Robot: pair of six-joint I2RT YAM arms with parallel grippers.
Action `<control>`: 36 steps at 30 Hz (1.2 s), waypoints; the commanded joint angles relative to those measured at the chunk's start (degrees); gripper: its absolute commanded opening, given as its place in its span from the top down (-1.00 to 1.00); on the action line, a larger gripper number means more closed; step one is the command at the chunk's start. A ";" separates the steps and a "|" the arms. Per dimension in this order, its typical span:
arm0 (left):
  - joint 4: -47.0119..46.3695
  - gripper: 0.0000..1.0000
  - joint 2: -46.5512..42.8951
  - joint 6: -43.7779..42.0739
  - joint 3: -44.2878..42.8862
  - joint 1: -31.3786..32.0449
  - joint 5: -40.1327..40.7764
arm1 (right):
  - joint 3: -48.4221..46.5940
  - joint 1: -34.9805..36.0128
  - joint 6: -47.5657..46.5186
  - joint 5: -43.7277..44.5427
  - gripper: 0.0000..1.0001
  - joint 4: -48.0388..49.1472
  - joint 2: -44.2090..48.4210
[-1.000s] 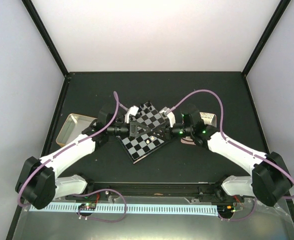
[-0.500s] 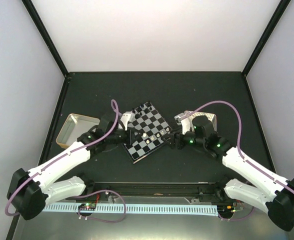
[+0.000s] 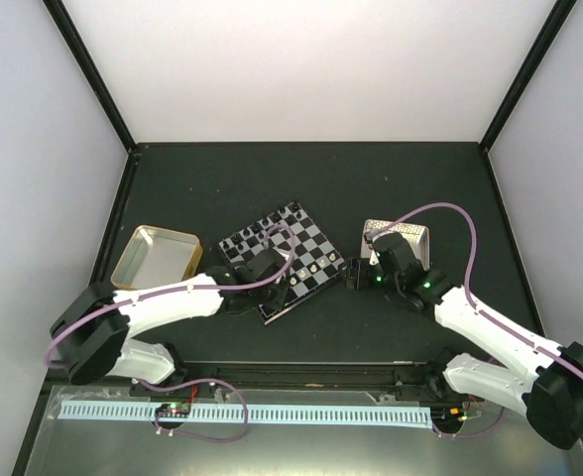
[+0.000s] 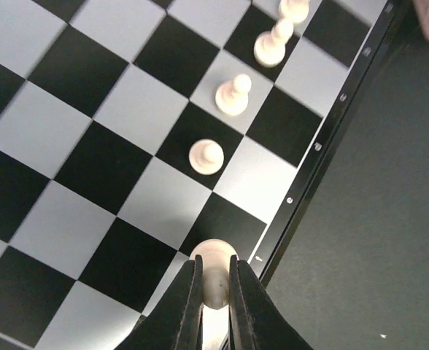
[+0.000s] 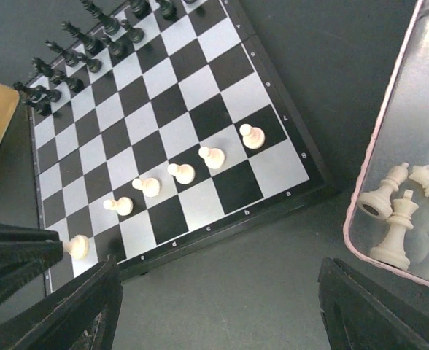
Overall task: Set up the chess pieces on the board
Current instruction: Place the chess piece on the chessboard.
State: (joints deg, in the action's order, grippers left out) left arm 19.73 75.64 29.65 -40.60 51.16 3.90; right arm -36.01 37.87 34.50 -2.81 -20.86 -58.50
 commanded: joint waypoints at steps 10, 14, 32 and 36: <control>-3.68 0.96 7.07 -4.25 -2.18 3.29 0.49 | -0.27 0.18 3.39 3.37 -0.50 -0.38 -2.73; -3.07 0.95 8.13 -3.79 -2.72 3.34 2.46 | -0.21 0.17 3.29 3.53 -0.49 -0.79 -2.70; -0.63 0.74 8.39 -4.17 -4.08 3.51 2.67 | 1.36 0.19 4.34 4.32 -0.50 -1.46 0.85; -0.11 0.68 8.88 -4.59 -4.44 3.53 1.94 | 1.42 0.16 4.61 4.41 -0.50 -1.54 0.94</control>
State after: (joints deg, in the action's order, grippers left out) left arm 18.00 84.47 26.22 -43.16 54.15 7.14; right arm -35.18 37.87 38.17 0.01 -22.41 -58.33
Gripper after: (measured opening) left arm 0.141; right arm 0.748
